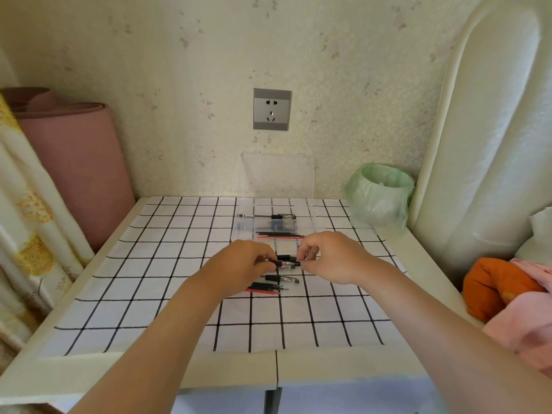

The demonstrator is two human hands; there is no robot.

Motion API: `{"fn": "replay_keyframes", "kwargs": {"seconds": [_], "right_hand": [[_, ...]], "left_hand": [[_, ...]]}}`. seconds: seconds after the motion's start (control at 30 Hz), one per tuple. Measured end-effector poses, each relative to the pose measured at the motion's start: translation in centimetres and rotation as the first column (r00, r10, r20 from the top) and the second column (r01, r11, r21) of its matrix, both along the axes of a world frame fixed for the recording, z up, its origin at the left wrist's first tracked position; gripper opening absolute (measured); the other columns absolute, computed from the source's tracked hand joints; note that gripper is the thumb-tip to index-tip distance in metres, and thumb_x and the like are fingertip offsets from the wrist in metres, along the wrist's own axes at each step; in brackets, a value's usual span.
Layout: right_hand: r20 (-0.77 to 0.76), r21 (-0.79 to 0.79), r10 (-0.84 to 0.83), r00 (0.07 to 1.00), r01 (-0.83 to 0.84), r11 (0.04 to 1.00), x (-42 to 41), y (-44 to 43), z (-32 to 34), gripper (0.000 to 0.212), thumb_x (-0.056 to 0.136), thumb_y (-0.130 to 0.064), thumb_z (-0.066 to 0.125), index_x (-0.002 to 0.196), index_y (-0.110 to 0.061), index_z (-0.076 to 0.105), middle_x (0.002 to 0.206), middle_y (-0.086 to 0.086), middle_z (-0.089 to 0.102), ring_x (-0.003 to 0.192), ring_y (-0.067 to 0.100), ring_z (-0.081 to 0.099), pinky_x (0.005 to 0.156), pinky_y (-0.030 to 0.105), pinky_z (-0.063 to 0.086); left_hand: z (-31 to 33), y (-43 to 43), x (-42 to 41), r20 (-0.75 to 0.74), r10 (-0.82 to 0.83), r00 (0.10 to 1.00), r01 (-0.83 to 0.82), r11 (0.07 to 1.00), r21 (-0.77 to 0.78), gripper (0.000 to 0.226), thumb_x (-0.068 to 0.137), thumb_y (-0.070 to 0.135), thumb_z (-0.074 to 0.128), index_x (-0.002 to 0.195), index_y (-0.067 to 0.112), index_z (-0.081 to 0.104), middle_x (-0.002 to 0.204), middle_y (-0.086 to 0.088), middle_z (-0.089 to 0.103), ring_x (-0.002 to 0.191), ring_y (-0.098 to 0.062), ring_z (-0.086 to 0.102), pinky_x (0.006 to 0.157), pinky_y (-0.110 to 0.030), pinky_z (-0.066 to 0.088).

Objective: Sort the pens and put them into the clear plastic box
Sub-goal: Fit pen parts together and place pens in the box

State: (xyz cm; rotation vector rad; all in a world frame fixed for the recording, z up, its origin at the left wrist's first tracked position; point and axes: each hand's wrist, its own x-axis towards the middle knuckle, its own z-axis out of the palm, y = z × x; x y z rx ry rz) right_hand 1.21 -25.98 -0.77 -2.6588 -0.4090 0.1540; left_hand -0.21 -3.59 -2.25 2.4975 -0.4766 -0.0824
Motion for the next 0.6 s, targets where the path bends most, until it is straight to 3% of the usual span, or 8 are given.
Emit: {"fn": "replay_keyframes", "kwargs": {"seconds": [0.1, 0.27, 0.47, 0.53, 0.6], "right_hand": [[-0.016, 0.018, 0.03, 0.999, -0.03, 0.999, -0.1, 0.1, -0.1, 0.009, 0.083, -0.032, 0.067, 0.091, -0.036, 0.068, 0.089, -0.015, 0.066, 0.083, 0.003, 0.061, 0.077, 0.03, 0.052], [-0.001, 0.096, 0.051, 0.999, -0.051, 0.994, -0.1, 0.5, -0.3, 0.01, 0.084, -0.03, 0.072, 0.093, -0.034, 0.069, 0.089, -0.014, 0.067, 0.065, -0.01, 0.054, 0.067, 0.022, 0.044], [0.003, 0.179, 0.086, 0.996, -0.085, 0.98, -0.5, 1.5, -0.2, 0.014, 0.087, -0.029, 0.072, 0.101, -0.031, 0.072, 0.089, -0.014, 0.066, 0.071, -0.012, 0.056, 0.068, 0.011, 0.042], [0.009, 0.136, 0.077, 0.997, -0.078, 0.988, -0.5, 1.5, -0.2, 0.016, 0.09, -0.035, 0.068, 0.105, -0.031, 0.072, 0.093, -0.014, 0.067, 0.08, -0.006, 0.059, 0.076, 0.017, 0.049], [0.017, 0.039, 0.076, 0.997, -0.077, 0.996, -0.3, 1.4, -0.4, 0.017, 0.092, -0.042, 0.062, 0.102, -0.033, 0.072, 0.094, -0.012, 0.069, 0.085, 0.005, 0.062, 0.081, 0.033, 0.054]], "left_hand": [[0.0, 0.0, 0.0, -0.002, -0.001, 1.0, 0.001, 1.0, -0.002, 0.017, 0.095, 0.034, 0.06, 0.108, 0.032, 0.071, 0.085, 0.012, 0.064, 0.07, -0.004, 0.057, 0.06, -0.016, 0.04], [0.1, 0.1, 0.0, -0.001, 0.002, 1.0, -0.002, 1.0, -0.005, 0.017, 0.095, 0.034, 0.06, 0.108, 0.033, 0.071, 0.085, 0.012, 0.064, 0.07, -0.002, 0.057, 0.06, -0.015, 0.039], [0.3, -0.2, -0.2, -0.027, -0.011, 1.0, 0.01, 1.0, -0.02, 0.016, 0.095, 0.034, 0.06, 0.102, 0.026, 0.072, 0.074, 0.008, 0.059, 0.061, -0.005, 0.05, 0.058, -0.018, 0.038], [0.4, -0.2, -0.2, -0.051, -0.01, 0.999, 0.009, 1.0, -0.024, 0.017, 0.097, 0.03, 0.056, 0.103, 0.026, 0.071, 0.074, 0.005, 0.061, 0.058, -0.006, 0.049, 0.056, -0.019, 0.039], [0.4, -0.1, -0.1, -0.068, -0.018, 0.998, 0.016, 1.0, -0.017, 0.019, 0.099, 0.025, 0.052, 0.107, 0.028, 0.07, 0.075, 0.004, 0.062, 0.057, -0.006, 0.048, 0.055, -0.019, 0.038]]}}
